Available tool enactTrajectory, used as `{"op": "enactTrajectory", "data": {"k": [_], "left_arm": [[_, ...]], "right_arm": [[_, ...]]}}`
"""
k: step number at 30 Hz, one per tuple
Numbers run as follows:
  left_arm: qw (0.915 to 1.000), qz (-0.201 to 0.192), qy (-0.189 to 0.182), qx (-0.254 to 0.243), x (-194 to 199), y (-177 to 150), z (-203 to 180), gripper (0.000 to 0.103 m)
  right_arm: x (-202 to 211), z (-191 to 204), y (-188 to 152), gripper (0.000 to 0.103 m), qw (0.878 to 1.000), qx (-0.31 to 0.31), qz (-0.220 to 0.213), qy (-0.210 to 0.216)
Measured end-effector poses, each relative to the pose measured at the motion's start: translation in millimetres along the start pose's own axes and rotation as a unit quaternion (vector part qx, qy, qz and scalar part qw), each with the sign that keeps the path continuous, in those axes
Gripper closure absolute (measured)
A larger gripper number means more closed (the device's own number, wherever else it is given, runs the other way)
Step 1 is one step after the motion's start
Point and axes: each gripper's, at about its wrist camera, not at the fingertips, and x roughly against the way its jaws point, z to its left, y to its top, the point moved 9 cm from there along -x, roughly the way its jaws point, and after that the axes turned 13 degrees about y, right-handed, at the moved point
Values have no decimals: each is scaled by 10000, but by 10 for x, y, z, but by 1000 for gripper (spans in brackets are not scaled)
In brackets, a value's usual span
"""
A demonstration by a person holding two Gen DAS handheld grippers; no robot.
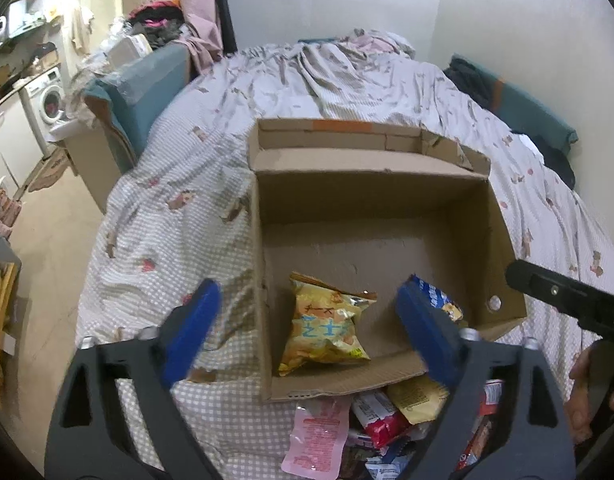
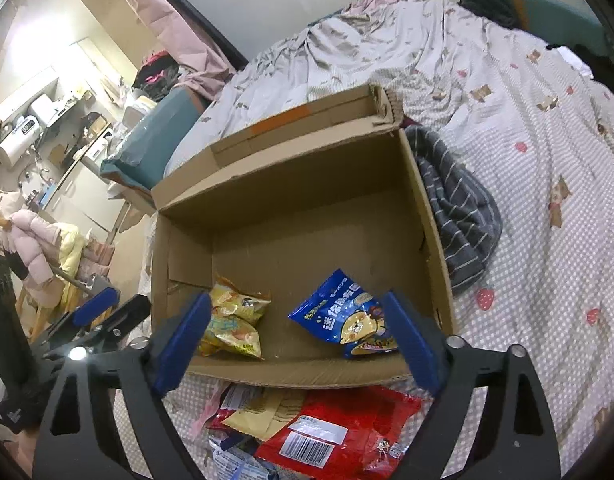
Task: Organize snacks
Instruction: 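Open both tools to drop the blue and yellow bags into the box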
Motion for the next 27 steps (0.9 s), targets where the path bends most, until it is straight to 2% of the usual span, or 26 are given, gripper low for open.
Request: {"op": "enactTrajectory", "data": {"k": [2,9,13,16,27], "left_arm": [[9998,-128,91,73,81,12,62,1],[9997,-231,33,-13,328,25,97,1],[9997,-225,36,-25,440,-87,114,1],[9995,-191,173,-165,481,-194,115,1],[9997,-38,-14,-245,659,-540,129,1]], "right_arm": [[49,31,-11,11,10000,37,-26,33],[259,186,-58,10,9999,132,-50,83],[384,255,-145,10,9997,-16,-67,248],[462,260,-271,9,9993,-144,-10,331],[689,177,-661,9,9990,-378,91,216]]}}
